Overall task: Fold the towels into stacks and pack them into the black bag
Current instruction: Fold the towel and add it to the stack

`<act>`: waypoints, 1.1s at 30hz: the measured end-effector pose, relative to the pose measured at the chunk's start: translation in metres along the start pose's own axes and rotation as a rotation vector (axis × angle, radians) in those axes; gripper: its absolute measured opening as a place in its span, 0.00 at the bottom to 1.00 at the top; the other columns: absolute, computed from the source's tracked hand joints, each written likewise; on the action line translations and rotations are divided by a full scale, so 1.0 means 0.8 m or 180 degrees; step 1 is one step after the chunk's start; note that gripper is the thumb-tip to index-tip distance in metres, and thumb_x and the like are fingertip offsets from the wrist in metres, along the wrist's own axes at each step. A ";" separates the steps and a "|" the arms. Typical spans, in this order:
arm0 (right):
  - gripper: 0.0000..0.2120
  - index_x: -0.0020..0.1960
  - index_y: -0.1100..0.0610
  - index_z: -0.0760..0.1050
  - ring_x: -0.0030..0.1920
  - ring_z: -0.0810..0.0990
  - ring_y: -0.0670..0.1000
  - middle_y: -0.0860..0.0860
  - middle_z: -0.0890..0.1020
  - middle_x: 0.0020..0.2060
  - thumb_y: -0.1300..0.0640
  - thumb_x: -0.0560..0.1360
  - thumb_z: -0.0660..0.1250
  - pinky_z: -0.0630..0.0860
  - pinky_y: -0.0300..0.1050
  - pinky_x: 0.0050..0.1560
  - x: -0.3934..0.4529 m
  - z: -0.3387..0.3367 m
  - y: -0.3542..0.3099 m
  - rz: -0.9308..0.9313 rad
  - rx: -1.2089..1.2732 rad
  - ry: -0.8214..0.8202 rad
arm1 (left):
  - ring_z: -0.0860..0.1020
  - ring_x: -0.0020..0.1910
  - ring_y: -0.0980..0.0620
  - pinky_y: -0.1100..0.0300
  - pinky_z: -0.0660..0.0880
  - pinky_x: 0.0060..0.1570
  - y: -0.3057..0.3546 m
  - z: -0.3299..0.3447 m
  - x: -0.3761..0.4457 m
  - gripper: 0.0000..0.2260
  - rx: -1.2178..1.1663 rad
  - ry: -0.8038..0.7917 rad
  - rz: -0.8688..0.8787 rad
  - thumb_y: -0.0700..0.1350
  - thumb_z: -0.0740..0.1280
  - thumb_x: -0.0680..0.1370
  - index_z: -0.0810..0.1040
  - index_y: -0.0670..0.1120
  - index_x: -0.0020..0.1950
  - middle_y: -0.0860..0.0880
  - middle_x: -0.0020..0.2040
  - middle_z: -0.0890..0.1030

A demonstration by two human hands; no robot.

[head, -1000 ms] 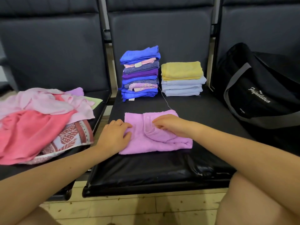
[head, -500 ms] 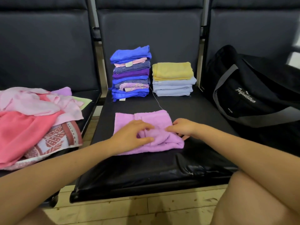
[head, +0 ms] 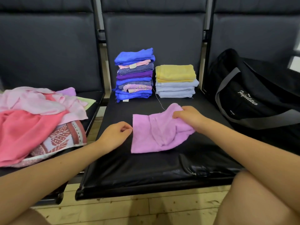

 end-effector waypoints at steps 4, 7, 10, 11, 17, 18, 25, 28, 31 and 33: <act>0.09 0.40 0.61 0.72 0.39 0.72 0.50 0.52 0.73 0.36 0.56 0.74 0.66 0.67 0.42 0.34 -0.003 0.004 -0.027 -0.0534 -0.0500 0.0188 | 0.78 0.44 0.54 0.64 0.74 0.40 0.005 0.014 -0.002 0.10 -0.0897 -0.0114 -0.0517 0.44 0.57 0.81 0.79 0.49 0.53 0.51 0.48 0.81; 0.08 0.41 0.58 0.74 0.41 0.72 0.49 0.52 0.74 0.38 0.54 0.75 0.68 0.68 0.42 0.40 -0.011 0.034 -0.048 -0.0749 -0.0178 -0.0174 | 0.79 0.45 0.50 0.62 0.75 0.42 0.008 0.019 0.000 0.12 -0.1293 -0.0092 -0.0717 0.44 0.56 0.82 0.79 0.46 0.55 0.47 0.49 0.81; 0.10 0.51 0.60 0.79 0.43 0.78 0.49 0.53 0.80 0.42 0.55 0.77 0.65 0.74 0.43 0.49 -0.022 0.077 -0.050 -0.0294 0.0200 -0.0945 | 0.78 0.42 0.47 0.60 0.76 0.39 0.007 0.021 0.005 0.15 -0.1785 -0.0136 -0.0928 0.45 0.56 0.83 0.79 0.38 0.55 0.40 0.49 0.81; 0.11 0.53 0.63 0.79 0.43 0.79 0.50 0.53 0.81 0.42 0.56 0.77 0.64 0.76 0.44 0.52 -0.024 0.088 -0.047 -0.0185 0.0120 -0.1153 | 0.78 0.41 0.46 0.59 0.76 0.38 0.007 0.021 0.006 0.16 -0.1834 -0.0154 -0.0975 0.45 0.56 0.83 0.78 0.36 0.54 0.38 0.47 0.80; 0.06 0.42 0.62 0.77 0.41 0.74 0.50 0.52 0.76 0.37 0.59 0.74 0.67 0.72 0.43 0.44 -0.002 0.081 -0.024 -0.0480 -0.0266 -0.0434 | 0.78 0.36 0.48 0.61 0.75 0.31 0.016 0.022 0.015 0.11 -0.1422 -0.0356 -0.0899 0.43 0.61 0.80 0.79 0.38 0.50 0.42 0.41 0.79; 0.09 0.45 0.63 0.76 0.41 0.72 0.50 0.52 0.75 0.39 0.56 0.73 0.69 0.70 0.43 0.41 0.003 0.076 -0.016 -0.0488 -0.0468 -0.0202 | 0.78 0.36 0.49 0.62 0.74 0.30 0.017 0.022 0.016 0.10 -0.1269 -0.0392 -0.0853 0.43 0.62 0.80 0.79 0.37 0.49 0.43 0.41 0.79; 0.23 0.59 0.58 0.77 0.50 0.79 0.50 0.52 0.82 0.51 0.46 0.70 0.73 0.73 0.41 0.43 -0.002 0.087 0.030 0.0585 0.0026 -0.0949 | 0.72 0.41 0.50 0.59 0.68 0.39 0.020 0.029 0.025 0.09 -0.0531 -0.0275 -0.0625 0.42 0.62 0.78 0.76 0.36 0.47 0.44 0.43 0.76; 0.22 0.57 0.63 0.78 0.52 0.82 0.55 0.57 0.84 0.51 0.55 0.65 0.75 0.80 0.49 0.54 0.001 0.086 0.021 0.0590 0.0820 -0.0948 | 0.74 0.40 0.52 0.62 0.70 0.38 0.027 0.034 0.022 0.07 -0.0824 -0.0338 -0.0612 0.42 0.62 0.80 0.76 0.42 0.44 0.47 0.43 0.77; 0.19 0.54 0.66 0.78 0.52 0.82 0.58 0.61 0.82 0.52 0.60 0.66 0.69 0.80 0.50 0.52 0.004 0.076 0.002 0.0528 0.1639 -0.0844 | 0.80 0.44 0.51 0.60 0.77 0.40 0.046 0.040 0.015 0.11 -0.2063 -0.0564 -0.0940 0.49 0.59 0.82 0.78 0.45 0.53 0.45 0.49 0.81; 0.18 0.56 0.66 0.75 0.49 0.80 0.59 0.62 0.80 0.51 0.62 0.67 0.68 0.79 0.49 0.50 -0.002 0.068 -0.013 0.0468 0.2083 -0.1041 | 0.82 0.48 0.46 0.53 0.79 0.45 0.059 0.041 0.010 0.18 -0.3048 -0.0836 -0.1288 0.58 0.59 0.80 0.77 0.47 0.60 0.44 0.51 0.83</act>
Point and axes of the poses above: each hand's wrist, its own x-axis towards the middle knuckle, its own z-axis out of the palm, y = z × x, the point moved 4 cm from there along x, towards the middle knuckle
